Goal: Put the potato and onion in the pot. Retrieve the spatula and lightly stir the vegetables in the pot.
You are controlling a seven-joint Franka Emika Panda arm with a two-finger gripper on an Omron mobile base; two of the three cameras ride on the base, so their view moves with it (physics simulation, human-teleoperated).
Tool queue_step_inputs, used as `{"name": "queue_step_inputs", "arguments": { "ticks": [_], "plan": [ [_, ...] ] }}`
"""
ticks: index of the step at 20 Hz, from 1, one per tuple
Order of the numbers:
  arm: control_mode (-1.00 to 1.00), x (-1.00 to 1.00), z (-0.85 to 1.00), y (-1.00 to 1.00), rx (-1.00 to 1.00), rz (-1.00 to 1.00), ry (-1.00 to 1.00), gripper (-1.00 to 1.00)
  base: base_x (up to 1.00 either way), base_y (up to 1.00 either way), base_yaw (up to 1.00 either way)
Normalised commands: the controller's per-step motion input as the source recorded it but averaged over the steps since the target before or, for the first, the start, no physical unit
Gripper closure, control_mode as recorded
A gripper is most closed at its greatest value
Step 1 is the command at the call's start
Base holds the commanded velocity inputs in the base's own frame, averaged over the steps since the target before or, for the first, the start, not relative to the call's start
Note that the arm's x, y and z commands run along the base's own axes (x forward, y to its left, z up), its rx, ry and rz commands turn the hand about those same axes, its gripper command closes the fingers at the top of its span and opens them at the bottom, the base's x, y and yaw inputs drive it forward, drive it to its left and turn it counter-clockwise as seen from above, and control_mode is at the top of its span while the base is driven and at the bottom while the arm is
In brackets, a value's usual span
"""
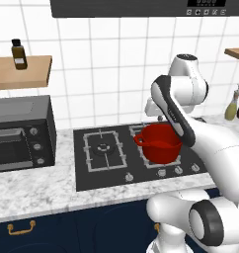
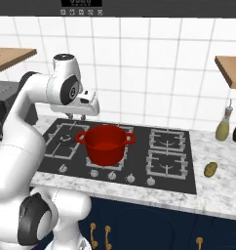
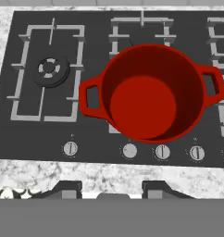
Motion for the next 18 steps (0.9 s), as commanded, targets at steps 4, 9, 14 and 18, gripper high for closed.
{"name": "queue_step_inputs", "arguments": {
  "ticks": [4,9,14,18],
  "plan": [
    [-1.0,-0.12,-0.02,-0.35,0.0,-0.06,0.0,-1.0,0.0,0.0,0.0],
    [-1.0,-0.09,-0.29,-0.9,0.0,-0.32,0.0,-1.0,0.0,0.0,0.0],
    [-1.0,0.0,-0.04,-0.04,0.0,-0.05,0.0,-1.0,0.0,0.0,0.0],
    [-1.0,-0.05,0.0,-0.1,0.0,-0.03,0.0,-1.0,0.0,0.0,0.0]
  ]
}}
